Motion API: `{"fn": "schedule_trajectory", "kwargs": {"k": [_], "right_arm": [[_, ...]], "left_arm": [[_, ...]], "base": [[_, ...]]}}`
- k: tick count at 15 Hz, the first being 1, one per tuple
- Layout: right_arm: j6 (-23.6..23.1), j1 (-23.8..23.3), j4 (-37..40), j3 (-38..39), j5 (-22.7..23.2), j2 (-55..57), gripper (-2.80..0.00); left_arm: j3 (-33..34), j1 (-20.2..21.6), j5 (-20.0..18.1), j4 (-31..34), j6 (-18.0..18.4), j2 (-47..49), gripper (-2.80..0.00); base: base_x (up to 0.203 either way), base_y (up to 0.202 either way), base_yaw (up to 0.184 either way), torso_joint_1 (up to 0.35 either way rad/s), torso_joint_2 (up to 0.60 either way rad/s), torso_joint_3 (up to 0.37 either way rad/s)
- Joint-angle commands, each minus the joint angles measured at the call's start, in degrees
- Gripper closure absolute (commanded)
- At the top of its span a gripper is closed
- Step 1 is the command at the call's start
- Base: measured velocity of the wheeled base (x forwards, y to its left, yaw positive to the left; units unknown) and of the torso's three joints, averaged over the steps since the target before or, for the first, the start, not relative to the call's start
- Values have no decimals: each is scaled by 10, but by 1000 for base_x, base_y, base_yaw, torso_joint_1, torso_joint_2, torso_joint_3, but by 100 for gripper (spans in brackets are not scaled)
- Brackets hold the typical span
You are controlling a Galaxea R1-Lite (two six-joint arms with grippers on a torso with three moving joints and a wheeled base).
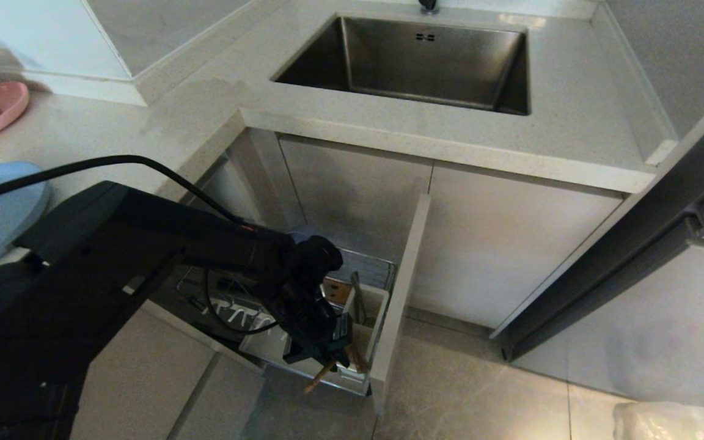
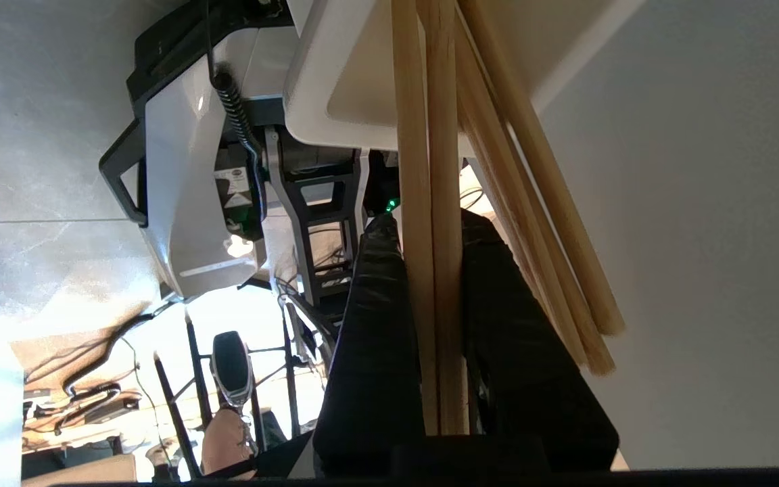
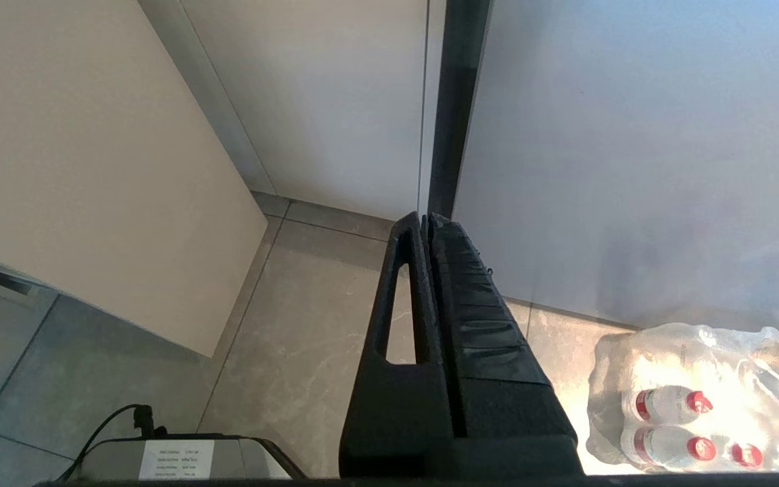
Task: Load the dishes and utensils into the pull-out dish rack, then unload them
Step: Pick up the chopsticks and place it in the cupboard, then pick up the fork and place it in the cupboard
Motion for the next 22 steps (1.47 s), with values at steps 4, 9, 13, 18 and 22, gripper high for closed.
{"fn": "schedule_trajectory", "kwargs": {"k": [4, 9, 13, 18, 22], "right_arm": [[0, 0, 0, 0, 0, 0, 0], [0, 0, 0, 0, 0, 1, 0], [0, 0, 0, 0, 0, 0, 0], [0, 0, 0, 0, 0, 0, 0], [0, 0, 0, 0, 0, 1, 0]], "left_arm": [[-1, 0, -1, -9, -2, 13, 0], [-5, 1, -1, -6, -1, 14, 0], [-5, 1, 0, -4, -2, 8, -280], [-4, 1, 3, -4, -4, -3, -280], [-1, 1, 22, -3, -4, -32, -280]], "base": [[0, 0, 0, 0, 0, 0], [0, 0, 0, 0, 0, 0], [0, 0, 0, 0, 0, 0], [0, 0, 0, 0, 0, 0], [0, 0, 0, 0, 0, 0]]}}
